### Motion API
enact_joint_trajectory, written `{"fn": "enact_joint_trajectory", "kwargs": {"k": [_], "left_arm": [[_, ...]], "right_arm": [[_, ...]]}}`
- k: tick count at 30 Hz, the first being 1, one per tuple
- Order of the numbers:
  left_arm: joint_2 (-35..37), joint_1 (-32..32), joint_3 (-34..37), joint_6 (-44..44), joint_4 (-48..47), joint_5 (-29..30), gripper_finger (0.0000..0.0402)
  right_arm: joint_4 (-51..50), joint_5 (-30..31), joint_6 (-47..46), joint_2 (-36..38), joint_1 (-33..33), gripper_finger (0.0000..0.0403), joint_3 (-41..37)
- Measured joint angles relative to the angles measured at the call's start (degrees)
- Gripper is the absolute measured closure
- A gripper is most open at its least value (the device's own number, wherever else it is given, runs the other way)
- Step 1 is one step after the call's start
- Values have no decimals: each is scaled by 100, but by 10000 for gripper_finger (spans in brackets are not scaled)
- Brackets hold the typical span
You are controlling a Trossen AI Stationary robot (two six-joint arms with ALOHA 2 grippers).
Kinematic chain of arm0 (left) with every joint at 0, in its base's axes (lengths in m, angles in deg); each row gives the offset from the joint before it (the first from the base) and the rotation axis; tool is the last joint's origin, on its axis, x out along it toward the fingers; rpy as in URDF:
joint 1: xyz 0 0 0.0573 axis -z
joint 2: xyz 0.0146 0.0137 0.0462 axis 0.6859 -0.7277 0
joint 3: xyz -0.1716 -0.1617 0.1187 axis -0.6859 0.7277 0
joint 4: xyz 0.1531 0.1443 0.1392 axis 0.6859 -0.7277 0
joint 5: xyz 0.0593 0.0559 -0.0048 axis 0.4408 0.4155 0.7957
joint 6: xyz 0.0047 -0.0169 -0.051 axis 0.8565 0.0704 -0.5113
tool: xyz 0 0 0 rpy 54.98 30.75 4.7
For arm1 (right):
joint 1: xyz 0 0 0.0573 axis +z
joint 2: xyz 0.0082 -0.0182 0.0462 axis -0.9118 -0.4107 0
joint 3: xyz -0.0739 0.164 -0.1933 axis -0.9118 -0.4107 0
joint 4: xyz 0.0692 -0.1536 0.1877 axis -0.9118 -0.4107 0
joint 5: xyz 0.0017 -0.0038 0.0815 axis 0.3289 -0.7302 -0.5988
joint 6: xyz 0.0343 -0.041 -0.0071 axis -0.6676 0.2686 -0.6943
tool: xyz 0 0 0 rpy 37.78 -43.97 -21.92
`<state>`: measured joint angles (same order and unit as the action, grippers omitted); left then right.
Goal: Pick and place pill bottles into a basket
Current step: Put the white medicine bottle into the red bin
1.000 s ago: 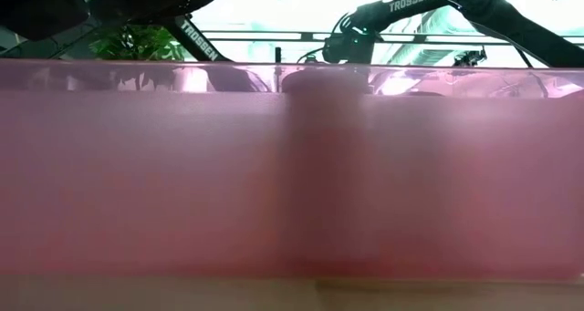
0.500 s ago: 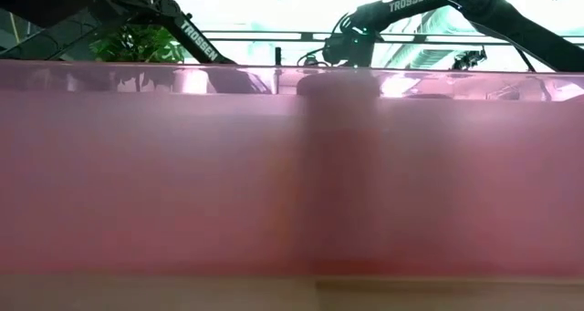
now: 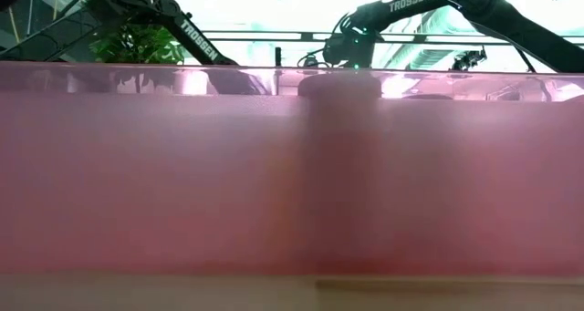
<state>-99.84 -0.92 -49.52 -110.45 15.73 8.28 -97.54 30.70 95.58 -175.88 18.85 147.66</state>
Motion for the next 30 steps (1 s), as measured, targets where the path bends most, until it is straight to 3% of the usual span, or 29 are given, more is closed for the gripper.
{"fn": "enact_joint_trajectory", "kwargs": {"k": [12,20,24,30], "left_arm": [[80,0,0,1030,-412,-430,210],[496,0,0,1916,-847,-534,212],[802,0,0,2338,-989,-534,215],[1148,2,0,3040,-1100,-595,215]], "right_arm": [[-48,-135,-8,0,1,89,0],[-47,-458,-10,0,5,89,0],[-44,-1011,27,0,5,89,0],[35,-2636,325,0,14,89,1]]}}
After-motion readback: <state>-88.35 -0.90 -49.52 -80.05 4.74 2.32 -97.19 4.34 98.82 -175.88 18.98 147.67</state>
